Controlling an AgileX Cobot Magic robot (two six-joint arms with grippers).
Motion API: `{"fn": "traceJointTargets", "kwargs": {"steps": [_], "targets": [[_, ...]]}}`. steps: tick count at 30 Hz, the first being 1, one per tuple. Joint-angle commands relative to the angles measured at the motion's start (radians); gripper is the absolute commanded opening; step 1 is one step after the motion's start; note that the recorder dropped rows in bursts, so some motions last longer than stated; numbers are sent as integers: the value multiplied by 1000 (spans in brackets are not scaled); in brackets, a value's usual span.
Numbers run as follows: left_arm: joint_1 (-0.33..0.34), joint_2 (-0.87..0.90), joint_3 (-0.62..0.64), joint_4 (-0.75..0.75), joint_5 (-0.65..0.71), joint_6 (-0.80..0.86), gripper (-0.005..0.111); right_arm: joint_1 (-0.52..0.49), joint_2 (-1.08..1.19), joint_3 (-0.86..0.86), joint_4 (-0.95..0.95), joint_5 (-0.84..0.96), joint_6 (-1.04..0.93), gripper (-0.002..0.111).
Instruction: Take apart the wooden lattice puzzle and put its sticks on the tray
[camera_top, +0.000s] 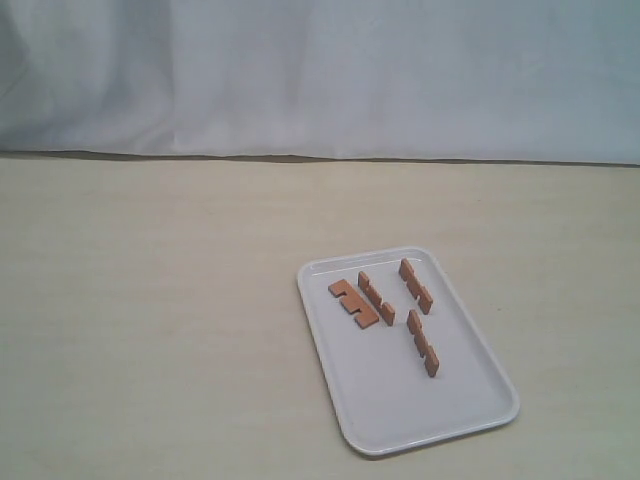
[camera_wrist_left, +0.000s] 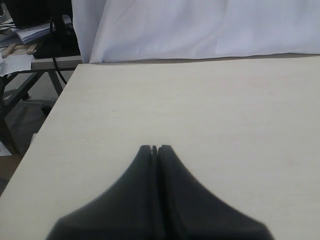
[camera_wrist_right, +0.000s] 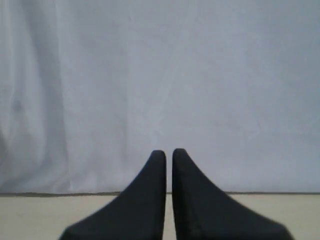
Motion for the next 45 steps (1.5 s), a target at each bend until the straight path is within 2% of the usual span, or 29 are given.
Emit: {"fn": "traceJointTargets", "kwargs": {"steps": [1,10,24,32,45], "targets": [[1,-2,2,-5,-17,-1,0,7,-134,4,-16,36,-14,4],[1,-2,2,-3,-15,-1,0,12,-134,2,-8,105,-22,4],[1,-2,2,-3,-15,-1,0,12,-134,347,1,-114,-13,4],[1,-2,2,-3,-15,-1,0,12,-134,347,-67,-14,-28,4],[1,-2,2,-5,-15,-1,0,12,-134,347,15,47,-17,4]]}}
